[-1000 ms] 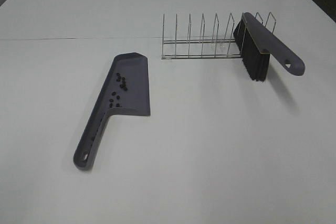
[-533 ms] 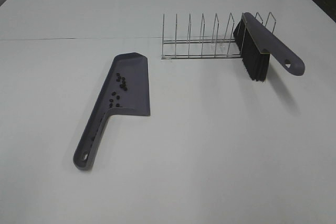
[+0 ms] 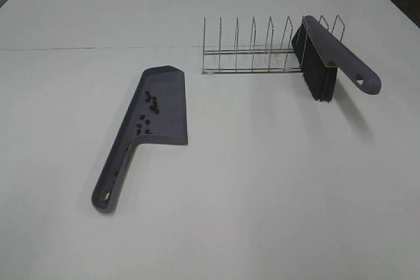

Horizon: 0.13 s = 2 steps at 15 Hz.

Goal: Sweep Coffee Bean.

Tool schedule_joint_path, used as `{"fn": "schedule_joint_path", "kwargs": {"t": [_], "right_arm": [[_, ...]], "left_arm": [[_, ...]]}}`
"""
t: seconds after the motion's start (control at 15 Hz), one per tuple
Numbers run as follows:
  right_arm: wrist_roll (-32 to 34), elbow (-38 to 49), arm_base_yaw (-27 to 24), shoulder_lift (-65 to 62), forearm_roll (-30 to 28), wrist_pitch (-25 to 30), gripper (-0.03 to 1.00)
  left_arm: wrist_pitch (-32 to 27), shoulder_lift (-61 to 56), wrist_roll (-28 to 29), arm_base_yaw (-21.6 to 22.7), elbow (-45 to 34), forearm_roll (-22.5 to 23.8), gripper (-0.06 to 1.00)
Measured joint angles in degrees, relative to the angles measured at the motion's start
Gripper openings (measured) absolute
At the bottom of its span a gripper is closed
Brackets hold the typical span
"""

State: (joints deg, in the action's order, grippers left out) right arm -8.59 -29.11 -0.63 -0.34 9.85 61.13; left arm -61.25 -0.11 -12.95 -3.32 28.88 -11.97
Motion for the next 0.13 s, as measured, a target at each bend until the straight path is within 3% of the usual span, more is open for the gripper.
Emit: {"fn": "schedule_joint_path", "kwargs": {"t": [0.13], "right_arm": [[0.0, 0.0, 0.0, 0.0, 0.0, 0.0, 0.63]], "left_arm": [[0.0, 0.0, 0.0, 0.0, 0.0, 0.0, 0.4]]}}
